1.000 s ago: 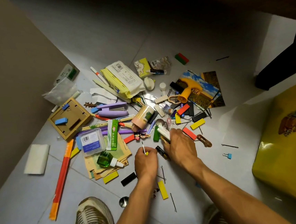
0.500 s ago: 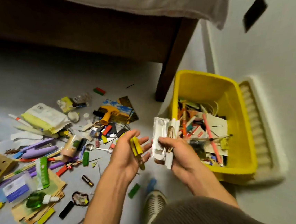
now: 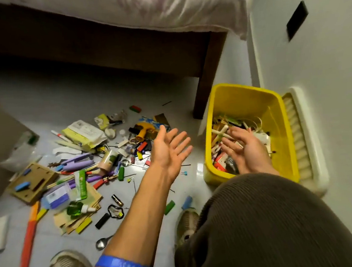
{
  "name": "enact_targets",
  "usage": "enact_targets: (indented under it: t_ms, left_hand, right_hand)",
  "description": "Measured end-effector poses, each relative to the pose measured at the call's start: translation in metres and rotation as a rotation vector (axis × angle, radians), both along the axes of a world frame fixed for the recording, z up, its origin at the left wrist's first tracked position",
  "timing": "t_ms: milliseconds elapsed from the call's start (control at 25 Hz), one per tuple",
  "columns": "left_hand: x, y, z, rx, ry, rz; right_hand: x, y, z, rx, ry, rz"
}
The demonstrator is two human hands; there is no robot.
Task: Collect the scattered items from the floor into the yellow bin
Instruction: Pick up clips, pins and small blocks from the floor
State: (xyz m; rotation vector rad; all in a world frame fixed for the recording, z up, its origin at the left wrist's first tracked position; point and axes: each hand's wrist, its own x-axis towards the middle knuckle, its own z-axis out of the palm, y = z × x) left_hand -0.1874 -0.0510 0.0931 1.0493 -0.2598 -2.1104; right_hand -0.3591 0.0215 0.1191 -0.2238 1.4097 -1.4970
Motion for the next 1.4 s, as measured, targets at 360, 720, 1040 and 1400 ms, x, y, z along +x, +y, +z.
enact_targets:
  t_ms: [360,720,1040,1400]
  left_hand:
    - [0.102,0.048,-0.146,0.129,-0.834,-0.106]
    - [0.078,0.076,-0.218,-0.808,-1.402,-1.044]
    - [0.063,0.056,-0.215,-0.293,-1.228,-0.639]
    - [0.058,0.020,-0.220,-0.958,-1.502,-1.122]
  right_hand:
    - [0.097,0.014,-0.152,0.498,0.832,0.960]
    - [0.062,0.001,-0.236,0.214,1.404,1.435]
    - [0.046,-0.001,-0.236,0.178,1.450,1.604]
    - [0.073,0.001,-0.240,0.413,1.218,0.928]
